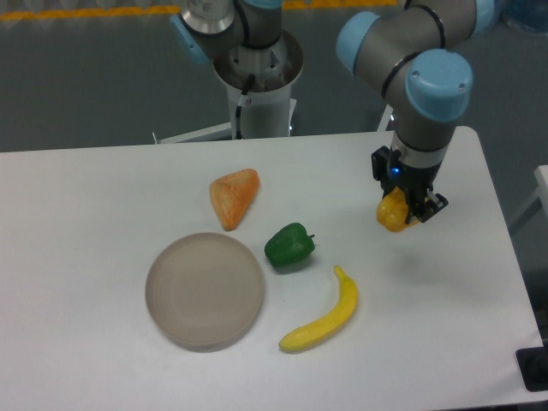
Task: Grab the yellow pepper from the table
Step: 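Lift the held yellow pepper up off the table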
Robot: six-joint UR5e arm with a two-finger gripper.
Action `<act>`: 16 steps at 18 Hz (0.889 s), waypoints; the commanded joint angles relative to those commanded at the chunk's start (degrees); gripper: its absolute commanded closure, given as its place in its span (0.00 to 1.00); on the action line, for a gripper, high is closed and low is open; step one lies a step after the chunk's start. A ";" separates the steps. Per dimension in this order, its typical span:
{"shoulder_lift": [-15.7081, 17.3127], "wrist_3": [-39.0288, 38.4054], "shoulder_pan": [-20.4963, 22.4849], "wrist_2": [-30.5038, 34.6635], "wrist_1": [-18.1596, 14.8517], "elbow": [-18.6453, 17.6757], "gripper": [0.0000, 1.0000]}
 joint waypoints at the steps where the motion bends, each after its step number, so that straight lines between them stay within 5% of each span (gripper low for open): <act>1: -0.70 0.00 0.18 -0.36 0.00 0.00 0.96; 16: -3.61 1.23 -1.40 0.70 0.26 2.37 0.97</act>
